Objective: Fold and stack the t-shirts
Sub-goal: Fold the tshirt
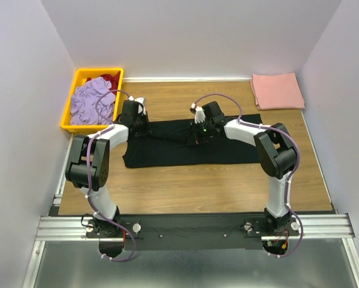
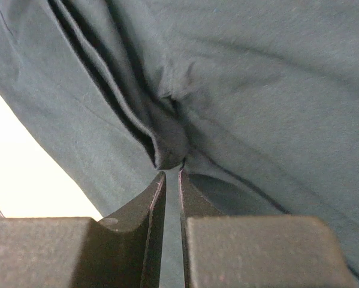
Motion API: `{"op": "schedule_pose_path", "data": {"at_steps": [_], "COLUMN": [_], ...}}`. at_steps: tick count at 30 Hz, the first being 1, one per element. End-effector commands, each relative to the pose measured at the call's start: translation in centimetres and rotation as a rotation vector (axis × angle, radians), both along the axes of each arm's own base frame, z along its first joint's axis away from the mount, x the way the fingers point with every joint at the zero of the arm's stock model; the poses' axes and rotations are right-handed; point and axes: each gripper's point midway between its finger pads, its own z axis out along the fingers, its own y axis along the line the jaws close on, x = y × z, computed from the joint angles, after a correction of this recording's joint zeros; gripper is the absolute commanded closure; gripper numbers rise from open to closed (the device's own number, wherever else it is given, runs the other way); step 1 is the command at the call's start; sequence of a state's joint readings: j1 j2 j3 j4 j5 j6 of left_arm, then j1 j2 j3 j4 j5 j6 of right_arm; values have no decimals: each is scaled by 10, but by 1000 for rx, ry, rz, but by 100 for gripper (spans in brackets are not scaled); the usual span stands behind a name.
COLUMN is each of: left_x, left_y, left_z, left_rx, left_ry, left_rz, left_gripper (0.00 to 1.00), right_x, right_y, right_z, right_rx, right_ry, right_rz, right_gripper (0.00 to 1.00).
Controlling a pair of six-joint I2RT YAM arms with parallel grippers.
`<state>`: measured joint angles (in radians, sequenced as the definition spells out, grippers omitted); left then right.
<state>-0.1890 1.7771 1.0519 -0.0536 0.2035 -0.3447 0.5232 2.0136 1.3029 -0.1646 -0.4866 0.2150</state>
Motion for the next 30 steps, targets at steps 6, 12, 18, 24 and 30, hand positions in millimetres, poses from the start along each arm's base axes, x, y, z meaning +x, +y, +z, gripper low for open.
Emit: {"op": "schedule_pose_path", "data": {"at_steps": [6, 12, 18, 24, 30], "left_x": [-4, -14, -22, -28, -31], "left_y": [2, 9, 11, 14, 14], "left_z": [16, 14, 18, 16, 30], "left_rx": [-13, 12, 15, 20, -4], "left_ry": [-59, -63, -88, -95, -121], "left_rz": [-3, 7, 12, 25, 37], "left_gripper": [100, 94, 84, 73, 65], "right_x": [-20, -19, -11, 2, 5], "right_y": [5, -6, -14, 0, 42], "right_z": [6, 20, 49, 75, 96], "right_rx": [-23, -45, -34, 67, 268], "right_ry": [-12, -54, -122, -142, -54], "right_rz": [35, -19, -107, -165, -95], "right_gripper": [80, 70, 67, 65, 64]}}
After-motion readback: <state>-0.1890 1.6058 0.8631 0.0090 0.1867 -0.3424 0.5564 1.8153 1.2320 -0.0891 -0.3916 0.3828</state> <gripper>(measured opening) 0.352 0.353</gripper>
